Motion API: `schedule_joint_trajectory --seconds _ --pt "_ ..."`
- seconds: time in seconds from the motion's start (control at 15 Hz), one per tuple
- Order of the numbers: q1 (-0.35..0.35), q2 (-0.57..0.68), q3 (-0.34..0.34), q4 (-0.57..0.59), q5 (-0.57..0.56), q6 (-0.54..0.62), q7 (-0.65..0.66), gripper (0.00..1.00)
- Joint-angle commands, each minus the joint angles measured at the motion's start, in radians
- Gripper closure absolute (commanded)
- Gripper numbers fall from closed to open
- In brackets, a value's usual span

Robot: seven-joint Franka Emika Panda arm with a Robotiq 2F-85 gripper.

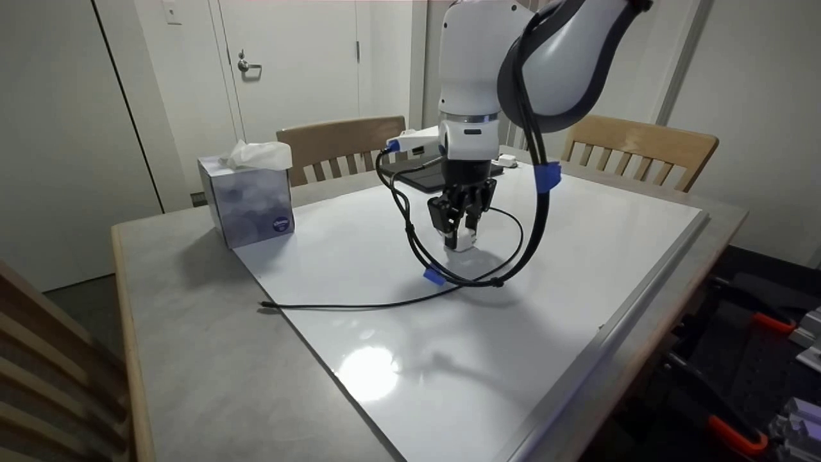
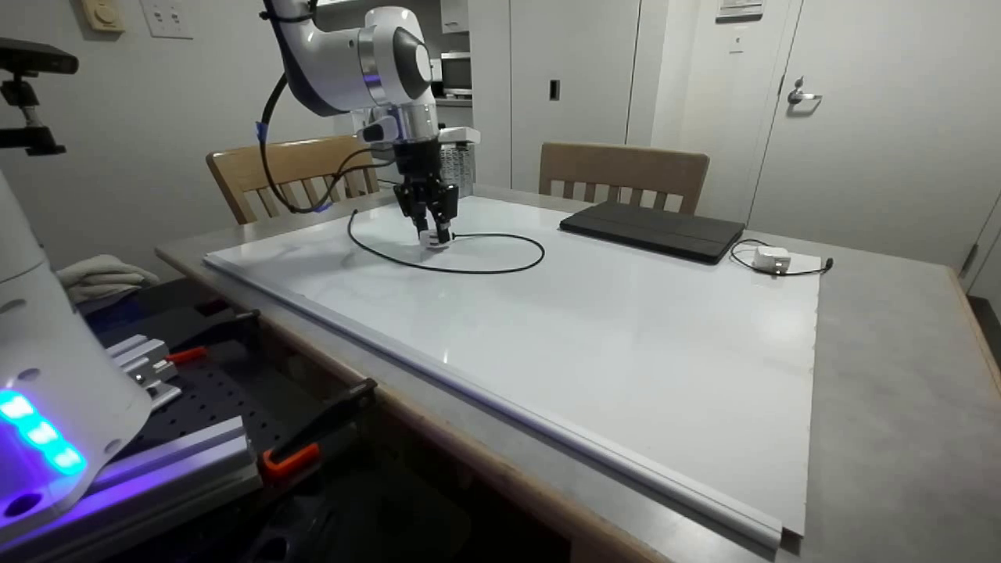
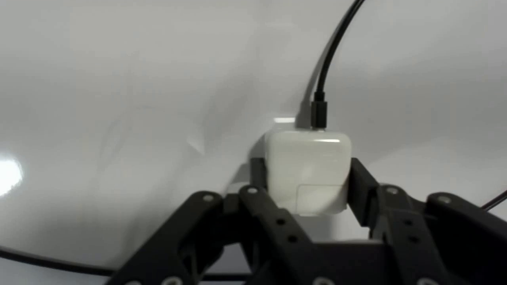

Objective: Wind the charger

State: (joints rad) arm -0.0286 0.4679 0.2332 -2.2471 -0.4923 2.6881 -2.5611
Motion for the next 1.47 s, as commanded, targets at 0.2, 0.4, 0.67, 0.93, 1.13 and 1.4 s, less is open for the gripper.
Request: schedule_joint_trajectory --seconds 0.2,0.4,0.67,0.93,1.13,1.4 --pt "-0.056 -0.007 0.014 0.000 0.000 -0.013 -0.040 0.75" --pt "-0.052 0.000 0.015 0.013 -0.067 -0.025 -0.039 0.29" --pt "-0.033 -0.008 0.016 0.016 -0.115 -0.047 -0.038 0.04" --pt "0.027 -0.041 -0.014 0.011 -0.017 -0.057 -0.005 0.00" --pt "0.061 -0.028 -0.050 0.015 -0.032 -0.031 0.013 0.00" --pt "0.125 -0.070 -0.084 0.017 -0.067 -0.072 0.084 0.00"
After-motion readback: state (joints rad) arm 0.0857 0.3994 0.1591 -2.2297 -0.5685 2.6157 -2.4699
